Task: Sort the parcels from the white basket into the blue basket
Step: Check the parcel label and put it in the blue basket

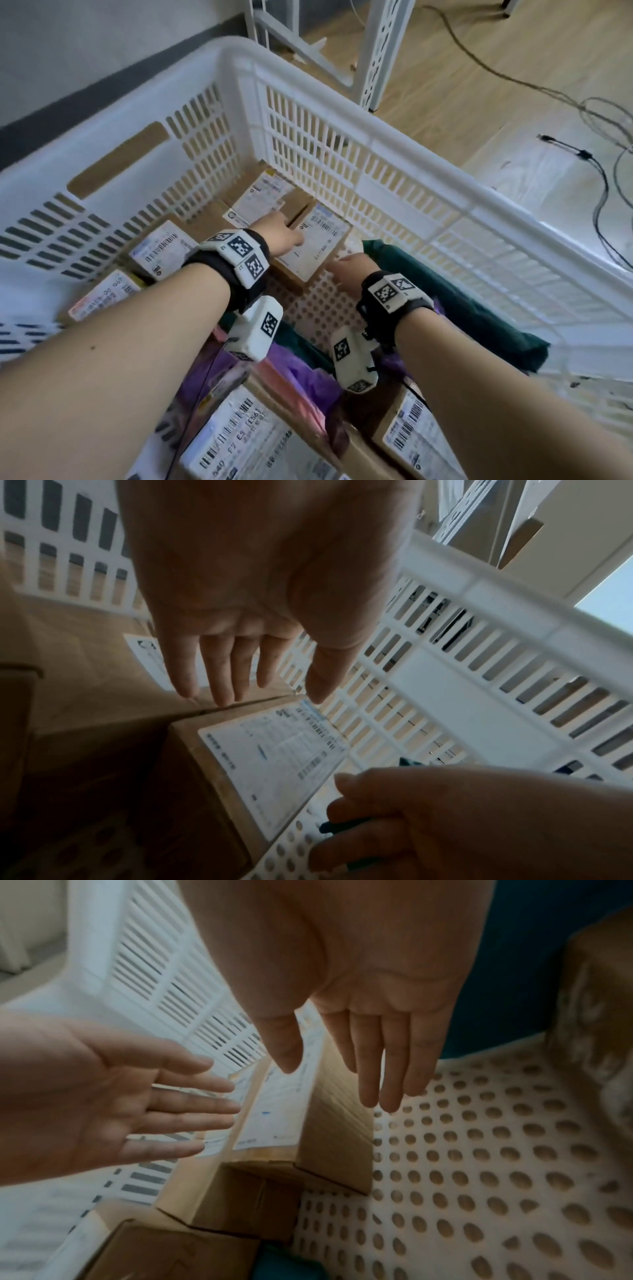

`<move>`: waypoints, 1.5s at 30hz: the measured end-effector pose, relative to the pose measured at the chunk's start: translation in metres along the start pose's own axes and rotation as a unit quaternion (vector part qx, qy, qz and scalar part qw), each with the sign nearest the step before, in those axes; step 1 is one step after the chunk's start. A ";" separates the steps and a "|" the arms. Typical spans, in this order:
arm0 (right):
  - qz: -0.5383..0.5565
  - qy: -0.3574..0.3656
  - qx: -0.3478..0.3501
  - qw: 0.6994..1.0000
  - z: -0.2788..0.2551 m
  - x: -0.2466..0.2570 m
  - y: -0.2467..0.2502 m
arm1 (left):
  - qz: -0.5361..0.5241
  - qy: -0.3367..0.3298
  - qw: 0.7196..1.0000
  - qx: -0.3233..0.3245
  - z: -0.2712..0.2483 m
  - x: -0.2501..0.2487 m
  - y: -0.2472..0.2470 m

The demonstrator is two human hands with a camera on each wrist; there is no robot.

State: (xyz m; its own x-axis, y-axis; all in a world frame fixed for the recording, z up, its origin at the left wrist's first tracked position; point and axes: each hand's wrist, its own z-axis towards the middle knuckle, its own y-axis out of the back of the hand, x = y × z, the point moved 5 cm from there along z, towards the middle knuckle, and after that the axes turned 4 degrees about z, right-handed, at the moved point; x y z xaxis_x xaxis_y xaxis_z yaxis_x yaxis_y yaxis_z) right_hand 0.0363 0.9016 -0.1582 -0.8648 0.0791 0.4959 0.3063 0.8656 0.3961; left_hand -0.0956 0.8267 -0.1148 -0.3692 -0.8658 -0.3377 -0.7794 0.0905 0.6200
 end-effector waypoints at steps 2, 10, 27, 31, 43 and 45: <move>0.038 -0.025 0.007 0.999 0.011 -0.007 -0.006 | 0.009 0.003 1.000 -0.003 0.008 0.004 -0.005; 0.187 -0.079 0.042 0.978 0.030 -0.019 -0.019 | -0.027 0.020 0.999 0.031 0.018 0.009 -0.022; 0.434 -0.024 0.073 0.897 -0.008 0.003 0.003 | -0.334 0.004 0.942 0.018 -0.023 0.001 0.005; 0.442 0.020 0.068 0.894 -0.022 0.011 0.011 | -0.352 -0.036 0.935 -0.010 -0.045 -0.001 0.014; 0.353 0.215 0.067 0.908 -0.165 0.042 0.013 | -0.415 -0.191 0.877 -0.149 -0.195 0.020 0.042; 0.339 0.249 0.084 0.903 -0.191 0.044 0.007 | -0.427 -0.196 0.869 -0.154 -0.220 0.030 0.039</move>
State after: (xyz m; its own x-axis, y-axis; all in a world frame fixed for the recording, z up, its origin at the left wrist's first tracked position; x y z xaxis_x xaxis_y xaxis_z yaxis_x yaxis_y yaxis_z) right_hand 0.0763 0.8164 0.0143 -0.2018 0.4226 0.8836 0.5976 0.7679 -0.2308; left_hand -0.0259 0.6965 0.0551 0.0869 -0.3123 -0.9460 -0.7037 -0.6914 0.1636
